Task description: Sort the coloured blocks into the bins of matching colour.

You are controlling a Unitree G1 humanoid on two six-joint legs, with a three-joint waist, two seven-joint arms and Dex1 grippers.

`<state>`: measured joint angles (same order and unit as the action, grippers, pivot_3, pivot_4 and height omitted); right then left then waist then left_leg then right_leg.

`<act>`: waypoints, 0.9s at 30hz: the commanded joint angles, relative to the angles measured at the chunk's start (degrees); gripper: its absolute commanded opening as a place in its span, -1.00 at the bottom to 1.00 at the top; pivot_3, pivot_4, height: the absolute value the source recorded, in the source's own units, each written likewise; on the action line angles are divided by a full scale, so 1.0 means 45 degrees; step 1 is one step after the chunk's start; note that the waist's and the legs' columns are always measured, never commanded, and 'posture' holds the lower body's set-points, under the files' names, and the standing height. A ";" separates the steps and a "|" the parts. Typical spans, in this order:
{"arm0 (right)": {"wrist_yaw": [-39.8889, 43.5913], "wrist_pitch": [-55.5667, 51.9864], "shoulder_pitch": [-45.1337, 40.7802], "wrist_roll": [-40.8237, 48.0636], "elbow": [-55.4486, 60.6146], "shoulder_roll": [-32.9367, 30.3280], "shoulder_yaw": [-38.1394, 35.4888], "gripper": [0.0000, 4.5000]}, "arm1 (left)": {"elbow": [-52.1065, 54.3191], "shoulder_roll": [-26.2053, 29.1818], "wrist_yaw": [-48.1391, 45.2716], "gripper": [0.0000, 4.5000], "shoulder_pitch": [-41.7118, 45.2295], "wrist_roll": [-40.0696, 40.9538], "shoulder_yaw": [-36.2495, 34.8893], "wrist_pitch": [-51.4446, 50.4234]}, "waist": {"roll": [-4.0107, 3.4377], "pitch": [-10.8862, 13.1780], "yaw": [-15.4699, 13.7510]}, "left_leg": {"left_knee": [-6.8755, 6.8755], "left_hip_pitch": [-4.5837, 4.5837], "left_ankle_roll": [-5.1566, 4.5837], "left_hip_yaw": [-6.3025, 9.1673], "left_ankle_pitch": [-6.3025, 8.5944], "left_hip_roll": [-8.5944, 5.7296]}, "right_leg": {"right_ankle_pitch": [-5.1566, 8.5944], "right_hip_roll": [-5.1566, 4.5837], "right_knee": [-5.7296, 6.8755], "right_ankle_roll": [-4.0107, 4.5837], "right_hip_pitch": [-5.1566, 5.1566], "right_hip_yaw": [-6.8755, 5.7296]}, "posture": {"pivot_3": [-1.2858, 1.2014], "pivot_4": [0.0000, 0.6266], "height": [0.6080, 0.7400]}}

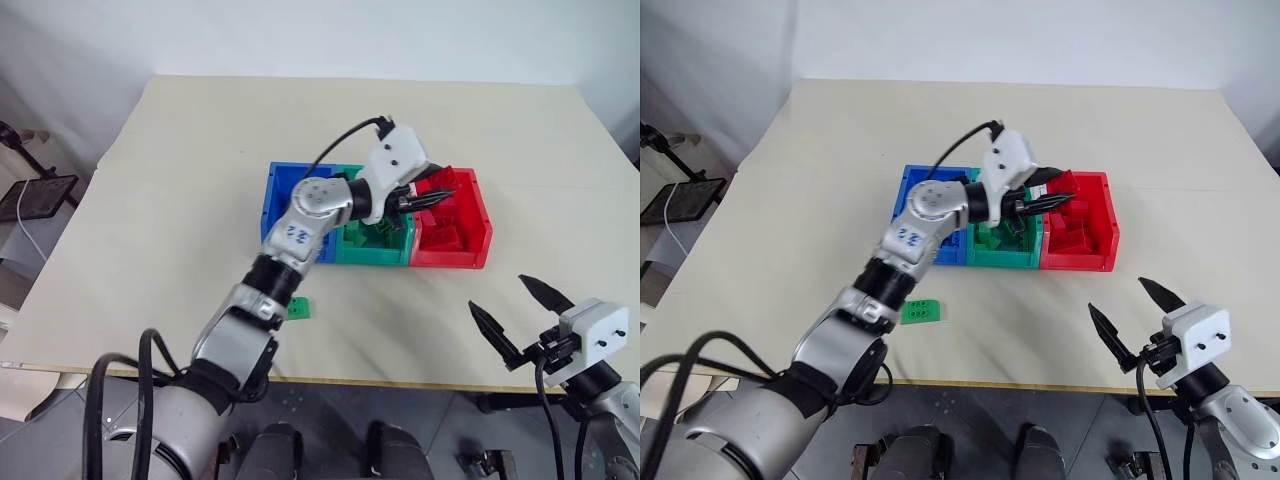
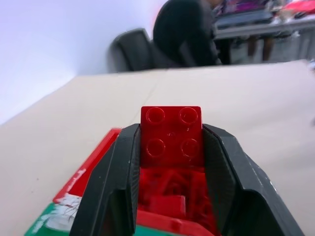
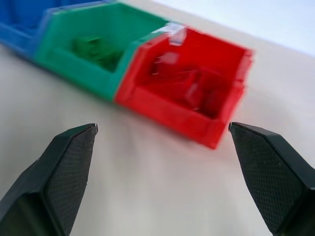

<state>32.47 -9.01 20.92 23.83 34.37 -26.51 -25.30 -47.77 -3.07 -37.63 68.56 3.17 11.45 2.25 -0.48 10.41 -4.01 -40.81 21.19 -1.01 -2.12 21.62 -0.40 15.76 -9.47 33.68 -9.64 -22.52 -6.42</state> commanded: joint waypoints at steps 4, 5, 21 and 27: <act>-0.1487 -0.0731 -0.0114 0.0019 0.1376 0.0290 -0.0155 1.00 | -0.3638 -0.0459 0.0538 -0.04 0.1775 -0.0631 -0.0449 0.1875 | 0.0001 0.0000 0.0015 | 0.0030 0.0004 -0.0006 -0.0014 0.0003 0.0000 | 0.0000 0.0000 -0.0008 0.0000 -0.0017 0.0000 | 0.03 -0.52 1.00; -0.1640 -0.0855 -0.0163 0.0095 0.1496 0.0350 -0.0077 1.00 | -0.3806 -0.0529 -0.0297 0.07 0.1701 -0.0529 -0.0457 0.1981 | 0.0001 0.0000 0.0021 | 0.0035 0.0001 -0.0006 -0.0015 0.0003 0.0001 | 0.0000 0.0000 -0.0006 0.0000 -0.0017 -0.0001 | 0.03 -0.52 1.00; 0.2125 -0.0240 -0.3376 0.0191 -0.0925 -0.2046 0.2416 1.00 | 0.5630 0.4528 -0.4935 0.98 -0.5286 0.2319 -0.2194 0.1645 | -0.0015 -0.0009 0.0708 | 0.0075 -0.0035 -0.0005 -0.0003 0.0002 0.0021 | 0.0000 0.0000 0.0042 0.0000 -0.0035 -0.0017 | 0.03 -0.52 1.00; 0.5135 0.0651 -0.4637 0.0748 -0.2430 -0.2977 0.3292 1.00 | 0.8805 0.8407 -0.6485 0.98 -1.0074 0.2927 -0.3432 0.1867 | -0.0017 -0.0009 0.0910 | 0.0089 -0.0046 0.0003 0.0013 0.0006 0.0030 | 0.0000 0.0000 0.0038 0.0000 -0.0030 -0.0029 | 0.03 -0.52 1.00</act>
<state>52.22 -8.52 1.28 25.58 23.80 -39.04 -10.90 -12.09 33.58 -66.75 25.43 14.54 -1.58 10.60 -0.56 10.37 0.08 -40.41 20.98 -1.00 -2.05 21.65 -0.26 15.76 -9.48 33.83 -9.64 -22.62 -6.55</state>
